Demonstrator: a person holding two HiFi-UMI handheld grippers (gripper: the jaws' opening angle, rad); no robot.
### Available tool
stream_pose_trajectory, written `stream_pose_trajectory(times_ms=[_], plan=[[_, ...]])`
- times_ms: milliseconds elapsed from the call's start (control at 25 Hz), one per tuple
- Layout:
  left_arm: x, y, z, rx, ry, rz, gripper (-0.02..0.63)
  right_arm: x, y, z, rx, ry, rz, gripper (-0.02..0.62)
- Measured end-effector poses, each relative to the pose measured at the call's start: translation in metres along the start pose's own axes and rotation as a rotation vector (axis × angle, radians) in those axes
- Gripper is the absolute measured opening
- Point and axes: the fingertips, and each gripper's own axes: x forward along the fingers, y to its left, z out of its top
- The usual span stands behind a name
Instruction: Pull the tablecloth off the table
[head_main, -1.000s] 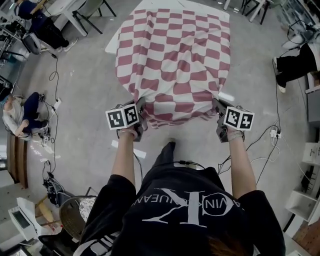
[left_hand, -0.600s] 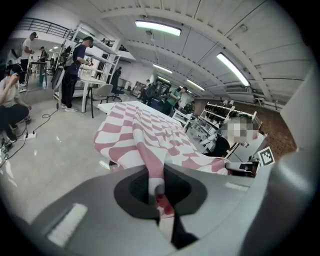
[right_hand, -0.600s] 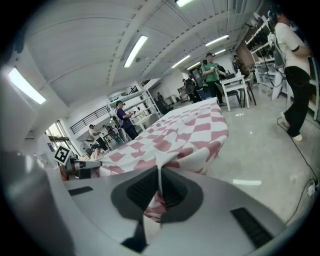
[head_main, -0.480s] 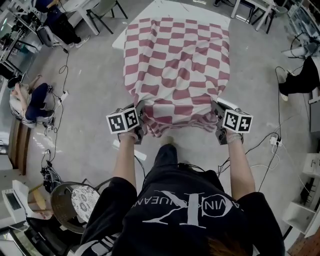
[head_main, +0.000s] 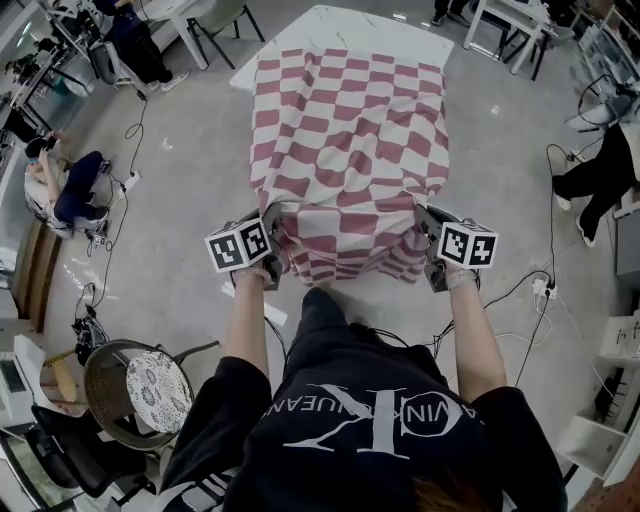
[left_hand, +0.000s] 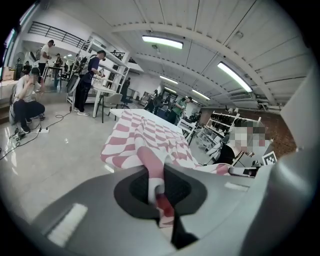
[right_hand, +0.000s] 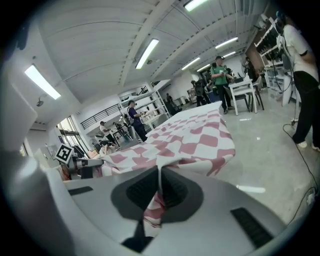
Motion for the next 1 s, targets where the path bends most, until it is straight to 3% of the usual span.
stream_pose_trajectory(times_ms=[360,680,1000], plan=[[-0.028,-0.013,0.025,0.023,-0.056,0.019,0.020,-0.019,0.020,0.027,-0.054,-0.062,0.008,0.015],[-0.051,-0.001,-0.003,0.029,-0.028,0.013,0.020,-0.032,0.035,-0.007,-0.012,-0.082,-0.006,0.015],[-0.081,0.007,-0.005,0.036,-0.025,-0.019,0.020,-0.042,0.066,-0.016,-0.012,-0.094,-0.026,0.015]])
